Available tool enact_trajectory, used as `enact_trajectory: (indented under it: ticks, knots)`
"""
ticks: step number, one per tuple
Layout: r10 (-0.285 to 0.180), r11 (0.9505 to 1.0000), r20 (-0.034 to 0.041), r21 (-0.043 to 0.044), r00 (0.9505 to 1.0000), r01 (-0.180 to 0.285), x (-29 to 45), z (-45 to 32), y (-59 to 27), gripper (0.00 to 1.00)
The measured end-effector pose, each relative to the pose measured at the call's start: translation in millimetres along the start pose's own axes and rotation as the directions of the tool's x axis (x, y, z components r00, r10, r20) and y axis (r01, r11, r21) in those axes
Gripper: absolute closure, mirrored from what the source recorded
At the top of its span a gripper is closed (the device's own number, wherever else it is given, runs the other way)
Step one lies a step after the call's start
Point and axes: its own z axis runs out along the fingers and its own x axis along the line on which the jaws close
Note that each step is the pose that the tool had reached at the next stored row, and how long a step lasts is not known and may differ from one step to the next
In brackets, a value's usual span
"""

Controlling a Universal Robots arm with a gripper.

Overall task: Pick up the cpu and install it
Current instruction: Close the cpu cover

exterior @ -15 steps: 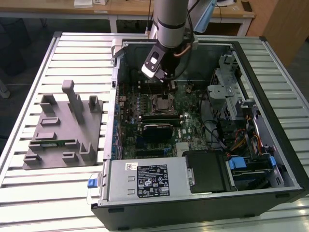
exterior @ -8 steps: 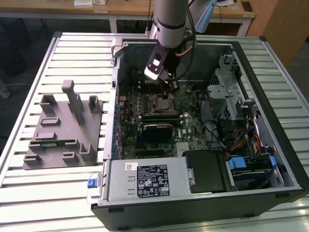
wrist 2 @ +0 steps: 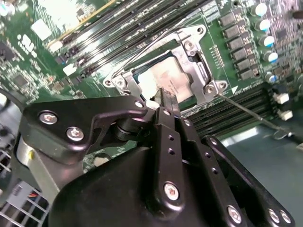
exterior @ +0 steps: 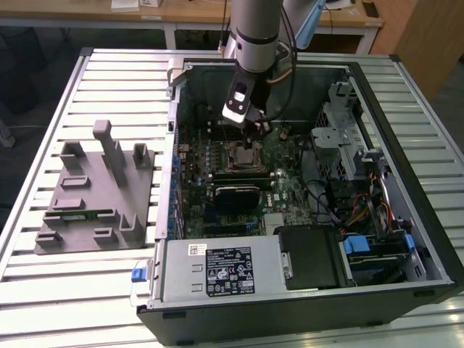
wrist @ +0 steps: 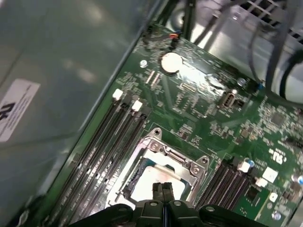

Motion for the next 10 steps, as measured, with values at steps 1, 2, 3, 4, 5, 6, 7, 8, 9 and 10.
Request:
enact_trajectory:
  ticks: [1,2,3,4,5,6,7,8,9,10]
  knots:
    - [-0.018,0.9998,-0.0002,-0.0003,0.9998,0.018,0.0,0.1,0.0,0.89]
    - [-0.036,0.9994,-0.0004,-0.0006,0.9994,0.036,0.0,0.1,0.0,0.89]
    - [-0.054,0.9985,-0.0006,-0.001,0.9985,0.054,0.0,0.2,0.0,0.89]
    - [-0.072,0.9974,-0.0007,-0.0012,0.9974,0.072,0.0,0.3,0.0,0.89]
    - [-0.091,0.9959,-0.0009,-0.0016,0.9959,0.091,0.0,0.4,0.0,0.89]
    - [-0.113,0.9936,-0.0012,-0.0021,0.9936,0.113,0.0,0.5,0.0,0.89]
    - [-0.131,0.9914,-0.0013,-0.0023,0.9914,0.131,0.0,0.6,0.0,0.89]
    - [-0.149,0.9889,-0.0015,-0.0027,0.9889,0.149,0.0,0.7,0.0,0.89]
    - [-0.167,0.986,-0.0016,-0.0031,0.986,0.167,0.0,0.8,0.0,0.89]
    - [-0.184,0.9829,-0.0017,-0.0034,0.9829,0.184,0.0,0.8,0.0,0.89]
